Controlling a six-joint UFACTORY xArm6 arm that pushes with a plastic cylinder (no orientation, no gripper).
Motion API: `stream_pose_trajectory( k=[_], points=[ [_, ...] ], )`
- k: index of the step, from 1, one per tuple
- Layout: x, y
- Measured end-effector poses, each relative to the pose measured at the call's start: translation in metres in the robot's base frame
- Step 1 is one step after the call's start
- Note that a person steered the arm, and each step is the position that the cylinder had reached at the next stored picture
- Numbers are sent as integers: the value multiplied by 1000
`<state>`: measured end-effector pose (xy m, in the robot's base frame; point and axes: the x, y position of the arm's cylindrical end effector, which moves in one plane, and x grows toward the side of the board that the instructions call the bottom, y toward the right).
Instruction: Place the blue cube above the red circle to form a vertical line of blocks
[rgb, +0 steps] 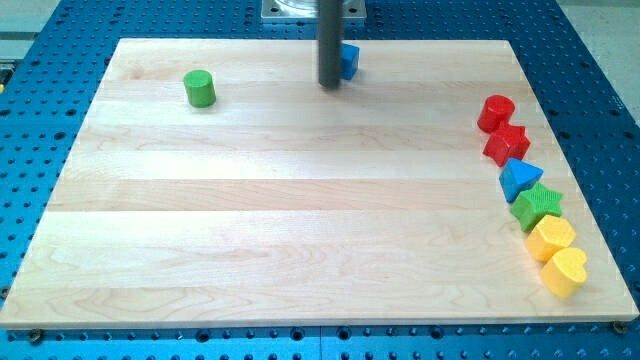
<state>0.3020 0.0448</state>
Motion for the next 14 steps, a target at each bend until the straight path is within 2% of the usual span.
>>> stream_pose_trajectory(
  k=[1, 2, 3, 4, 5, 6, 7, 8, 9, 12, 14],
  points=[
    [13, 6],
    [-15, -84],
    [-64, -59],
    [-64, 10],
    [-32, 80],
    [-17, 96],
    [-36, 11],
    [-38, 12],
    [12, 37],
    [6, 142],
    [6, 151]
  ],
)
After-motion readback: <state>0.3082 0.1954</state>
